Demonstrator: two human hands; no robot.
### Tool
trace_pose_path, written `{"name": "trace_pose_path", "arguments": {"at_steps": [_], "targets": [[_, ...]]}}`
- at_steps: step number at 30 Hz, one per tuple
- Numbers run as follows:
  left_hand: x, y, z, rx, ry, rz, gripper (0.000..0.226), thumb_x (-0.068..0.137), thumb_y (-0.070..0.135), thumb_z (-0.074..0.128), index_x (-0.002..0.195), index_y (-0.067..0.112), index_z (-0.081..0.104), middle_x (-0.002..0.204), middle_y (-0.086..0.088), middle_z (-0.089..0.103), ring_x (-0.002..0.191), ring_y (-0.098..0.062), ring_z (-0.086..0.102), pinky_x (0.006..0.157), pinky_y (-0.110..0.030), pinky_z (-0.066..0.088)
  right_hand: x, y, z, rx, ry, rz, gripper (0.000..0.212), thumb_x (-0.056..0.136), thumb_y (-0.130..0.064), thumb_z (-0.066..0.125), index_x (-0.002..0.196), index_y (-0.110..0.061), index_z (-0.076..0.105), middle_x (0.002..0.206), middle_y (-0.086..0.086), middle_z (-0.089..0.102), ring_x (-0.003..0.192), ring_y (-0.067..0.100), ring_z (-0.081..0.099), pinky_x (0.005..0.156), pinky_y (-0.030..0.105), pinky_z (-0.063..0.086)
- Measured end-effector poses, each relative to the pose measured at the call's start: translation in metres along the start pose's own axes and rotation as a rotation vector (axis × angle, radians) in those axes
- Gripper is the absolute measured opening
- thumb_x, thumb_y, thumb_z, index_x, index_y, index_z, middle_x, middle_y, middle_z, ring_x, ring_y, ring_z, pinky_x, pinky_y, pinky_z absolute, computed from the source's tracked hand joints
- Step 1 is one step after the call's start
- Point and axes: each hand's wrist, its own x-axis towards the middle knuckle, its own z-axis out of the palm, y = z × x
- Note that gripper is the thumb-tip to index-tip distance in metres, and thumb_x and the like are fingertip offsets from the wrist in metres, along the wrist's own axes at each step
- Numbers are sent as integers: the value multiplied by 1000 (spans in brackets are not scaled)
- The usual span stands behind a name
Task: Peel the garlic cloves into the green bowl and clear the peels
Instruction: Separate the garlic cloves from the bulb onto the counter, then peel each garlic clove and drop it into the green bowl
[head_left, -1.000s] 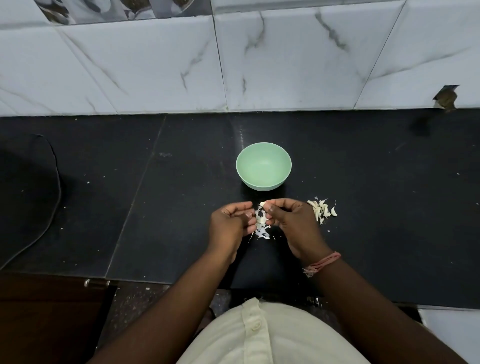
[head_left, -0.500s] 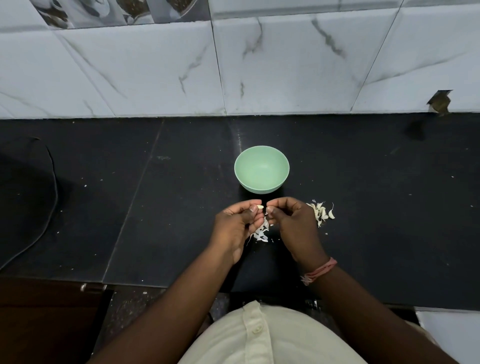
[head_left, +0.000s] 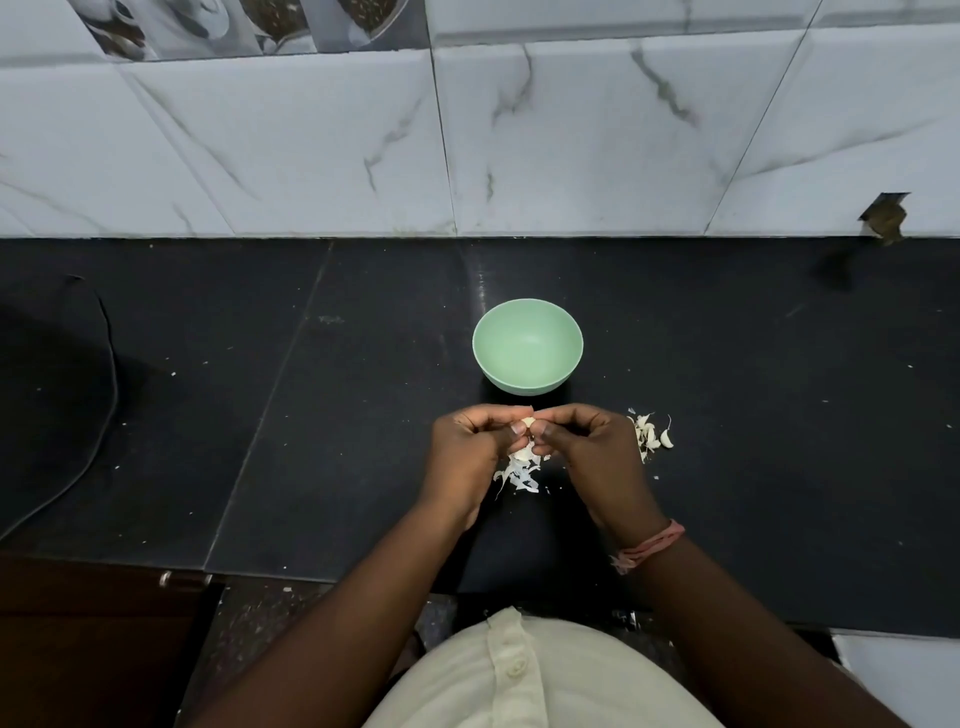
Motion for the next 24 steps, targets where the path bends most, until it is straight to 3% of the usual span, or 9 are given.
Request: {"name": "trace_pose_path", "arguments": {"at_steps": [5,9,15,20,24], "targets": [[4,3,-2,148,25,82,21,85,-2,74,105,4,76,88,-15,77,79,-23,72,79,-32,59,5,-1,3,58,-24,66,8,90,2,66,88,3,74,83,26,73,79,39,71,74,38,59],[6,4,-1,128,25,85,35,83,-5,74,116,7,71,87,-19,76,72,-22,69,75,-31,58,7,5,6,83,14,119,13,94,1,59,90,2,70,80,22,69,76,38,66,72,40,58],[11,4,1,68,78,-8,27,82,-8,72,107,3,73,85,-19,76,71,-20,70,73,-27,60,14,11,8,-40,-23,37,7,95,-3,64,92,-1,70,81,24,73,80,42,72,76,41,61],[21,12,6,-96,90,-154,22,86,-9,65,106,-3,71,87,-18,76,73,-21,73,69,-23,60,23,4,10,-190,5,-39,10,96,-1,61,90,-2,69,78,18,72,65,17,65,65,32,57],[37,19,11,-303,146,-273,19,93,-6,57,108,-3,68,80,-11,73,67,-13,70,64,-20,59,40,-4,13,-292,78,-87,11,94,-6,63,87,-12,68,76,1,70,67,9,63,69,32,55]]}}
